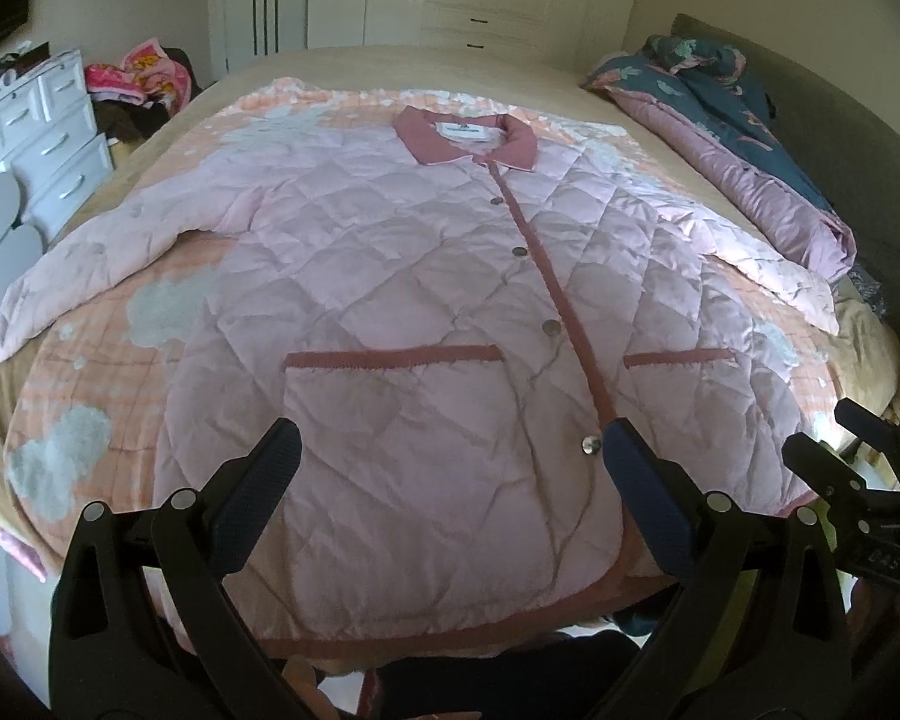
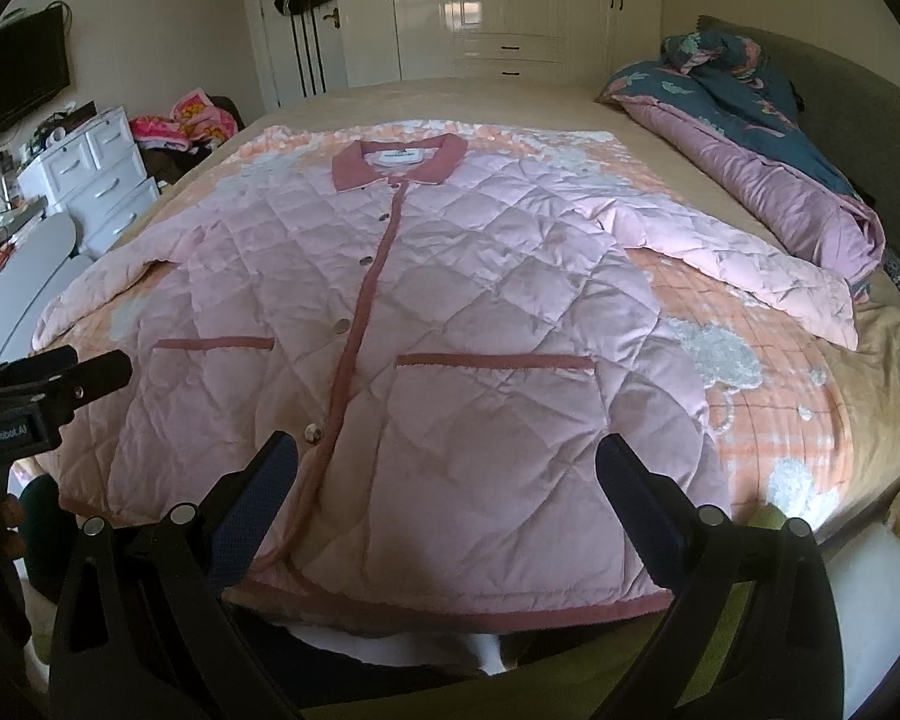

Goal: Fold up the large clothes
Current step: 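Move both tools toward the pink quilted jacket on the bed, then reach the right tool to the jacket sleeve cuff and grasp it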

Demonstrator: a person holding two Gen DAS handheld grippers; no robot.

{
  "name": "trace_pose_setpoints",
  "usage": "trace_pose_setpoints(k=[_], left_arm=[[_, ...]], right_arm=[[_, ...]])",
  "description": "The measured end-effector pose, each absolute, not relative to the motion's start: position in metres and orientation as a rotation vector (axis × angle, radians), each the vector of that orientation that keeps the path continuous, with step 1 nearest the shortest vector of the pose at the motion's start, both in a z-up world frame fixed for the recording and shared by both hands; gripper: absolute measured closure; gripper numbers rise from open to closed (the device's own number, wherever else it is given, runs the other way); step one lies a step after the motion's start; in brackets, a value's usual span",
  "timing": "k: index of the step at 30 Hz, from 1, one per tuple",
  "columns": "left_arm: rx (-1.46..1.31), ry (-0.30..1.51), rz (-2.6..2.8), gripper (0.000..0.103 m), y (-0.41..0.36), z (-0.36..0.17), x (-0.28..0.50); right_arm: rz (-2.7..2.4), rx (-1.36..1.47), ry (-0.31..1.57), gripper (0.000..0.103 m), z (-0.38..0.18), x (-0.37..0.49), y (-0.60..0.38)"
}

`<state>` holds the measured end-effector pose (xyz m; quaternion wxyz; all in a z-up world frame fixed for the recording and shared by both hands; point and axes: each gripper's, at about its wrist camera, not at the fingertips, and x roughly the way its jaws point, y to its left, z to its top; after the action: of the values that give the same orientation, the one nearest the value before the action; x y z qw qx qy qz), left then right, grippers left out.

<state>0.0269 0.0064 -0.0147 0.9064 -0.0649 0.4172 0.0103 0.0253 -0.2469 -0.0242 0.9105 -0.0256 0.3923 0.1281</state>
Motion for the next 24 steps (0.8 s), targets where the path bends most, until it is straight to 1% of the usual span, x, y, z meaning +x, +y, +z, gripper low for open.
trace_pose_setpoints(k=[17, 24], left_arm=[[-0.182, 0.878, 0.045, 0.009, 0.018, 0.000, 0.082], [-0.194, 0.874, 0.059, 0.009, 0.020, 0.011, 0.108]], right_arm=[[0.313, -0.066, 0.788, 0.004, 0.000, 0.087, -0.227], [0.322, -0.002, 0.788, 0.004, 0.009, 0.127, -0.230]])
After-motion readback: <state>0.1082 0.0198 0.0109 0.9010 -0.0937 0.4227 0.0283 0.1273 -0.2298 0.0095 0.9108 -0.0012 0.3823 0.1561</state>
